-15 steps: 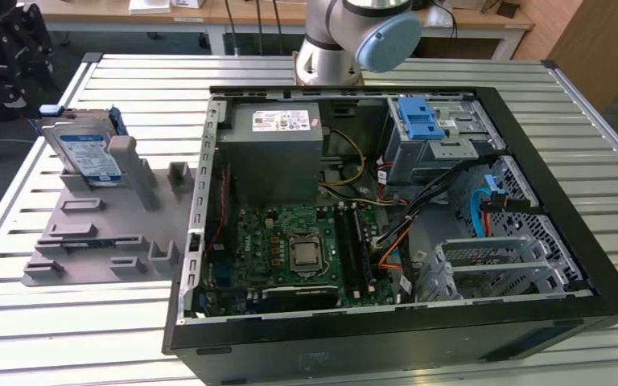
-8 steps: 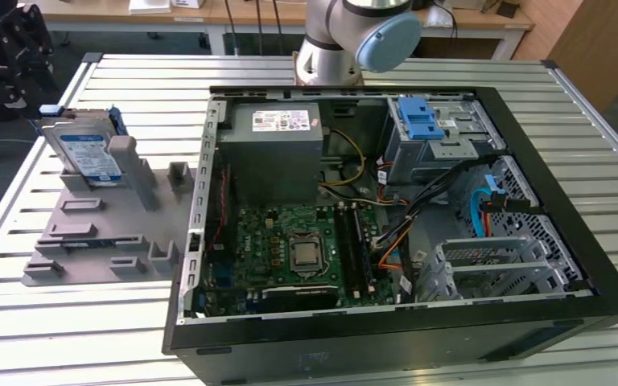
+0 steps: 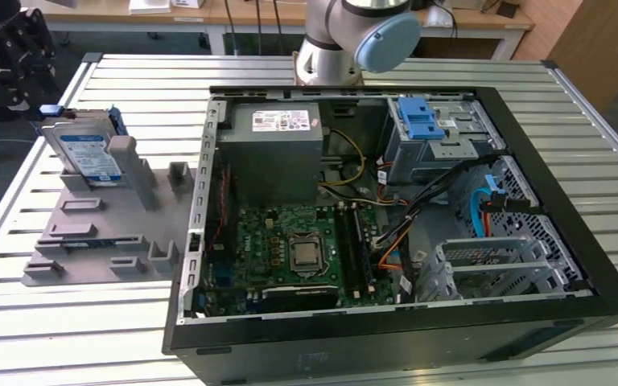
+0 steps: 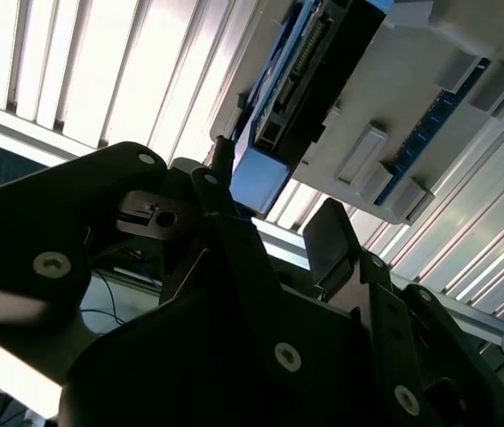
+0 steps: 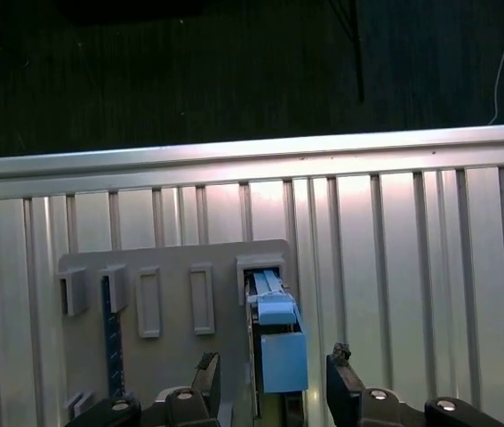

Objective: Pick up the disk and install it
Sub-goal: 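Pick up the disk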

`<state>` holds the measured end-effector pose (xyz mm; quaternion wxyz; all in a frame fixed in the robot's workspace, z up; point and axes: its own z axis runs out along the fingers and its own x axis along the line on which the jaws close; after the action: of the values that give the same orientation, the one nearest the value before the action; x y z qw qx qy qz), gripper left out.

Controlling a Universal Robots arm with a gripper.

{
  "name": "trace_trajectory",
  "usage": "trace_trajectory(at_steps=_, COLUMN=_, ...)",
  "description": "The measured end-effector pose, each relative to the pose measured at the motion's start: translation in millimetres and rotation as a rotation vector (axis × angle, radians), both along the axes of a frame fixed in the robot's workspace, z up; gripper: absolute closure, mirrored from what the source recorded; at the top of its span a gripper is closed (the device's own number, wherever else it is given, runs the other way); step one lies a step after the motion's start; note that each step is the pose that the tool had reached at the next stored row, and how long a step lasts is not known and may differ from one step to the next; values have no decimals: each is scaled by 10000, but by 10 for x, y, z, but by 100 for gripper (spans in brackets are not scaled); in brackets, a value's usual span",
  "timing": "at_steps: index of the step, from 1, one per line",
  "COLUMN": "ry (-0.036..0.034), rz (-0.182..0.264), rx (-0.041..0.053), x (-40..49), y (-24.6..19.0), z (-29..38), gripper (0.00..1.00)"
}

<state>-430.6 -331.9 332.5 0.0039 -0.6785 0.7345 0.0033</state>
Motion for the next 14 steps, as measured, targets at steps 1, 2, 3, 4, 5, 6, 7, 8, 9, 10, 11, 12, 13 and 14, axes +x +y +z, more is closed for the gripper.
trace_trajectory(at_steps=1, ry=0, rz=0, rx=-3, x=-3, y=2, z=-15, gripper=41)
trace_trajectory(at_steps=2, ry=1, rz=1, rx=-4, x=-6, y=4, z=-29, gripper=41)
trace_trajectory(at_steps=3, ry=2, rz=1, rx=-5, x=-8, y=5, z=-43, gripper=41)
trace_trajectory(at_steps=4, ry=1, rz=0, rx=-4, x=-11, y=7, z=-58, gripper=41)
trace_trajectory(at_steps=5, ry=0, rz=0, rx=-5, x=-13, y=8, z=-73, gripper=41)
trace_trajectory(at_steps=6, ry=0, rz=0, rx=-7, x=-15, y=9, z=-87, gripper=41)
trace_trajectory(at_steps=7, ry=1, rz=1, rx=-12, x=-17, y=9, z=-103, gripper=41)
trace_trajectory(at_steps=8, ry=2, rz=1, rx=-16, x=-18, y=8, z=-121, gripper=41)
trace_trajectory(at_steps=9, ry=2, rz=2, rx=-20, x=-19, y=8, z=-138, gripper=41)
trace_trajectory(at_steps=10, ry=1, rz=2, rx=-24, x=-19, y=8, z=-153, gripper=41)
trace_trajectory(at_steps=11, ry=1, rz=1, rx=-30, x=-19, y=9, z=-164, gripper=41)
trace_trajectory(at_steps=12, ry=2, rz=1, rx=-41, x=-19, y=9, z=-167, gripper=41)
trace_trajectory(at_steps=13, ry=3, rz=1, rx=-42, x=-19, y=9, z=-167, gripper=43)
trace_trajectory(at_steps=14, ry=2, rz=2, rx=-43, x=-19, y=9, z=-167, gripper=43)
